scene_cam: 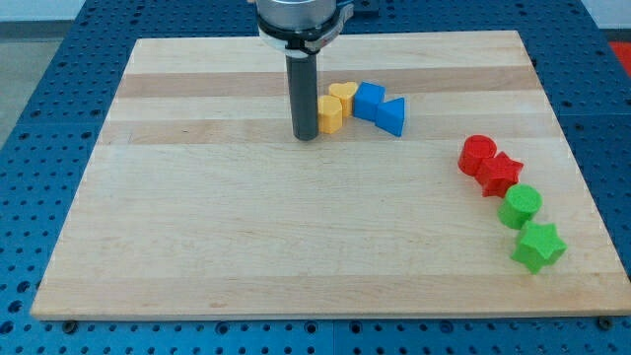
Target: Place your arm at the top of red circle
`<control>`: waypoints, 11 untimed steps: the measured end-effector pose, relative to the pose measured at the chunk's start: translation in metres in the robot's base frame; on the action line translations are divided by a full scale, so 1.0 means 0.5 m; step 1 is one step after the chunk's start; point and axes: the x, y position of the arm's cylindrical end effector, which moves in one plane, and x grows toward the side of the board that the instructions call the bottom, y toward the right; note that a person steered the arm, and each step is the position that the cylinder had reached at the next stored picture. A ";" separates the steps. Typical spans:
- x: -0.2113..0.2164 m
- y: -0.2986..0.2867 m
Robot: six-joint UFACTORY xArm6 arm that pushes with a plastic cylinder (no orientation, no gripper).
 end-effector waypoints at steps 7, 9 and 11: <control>0.038 0.273; 0.020 0.348; 0.006 0.442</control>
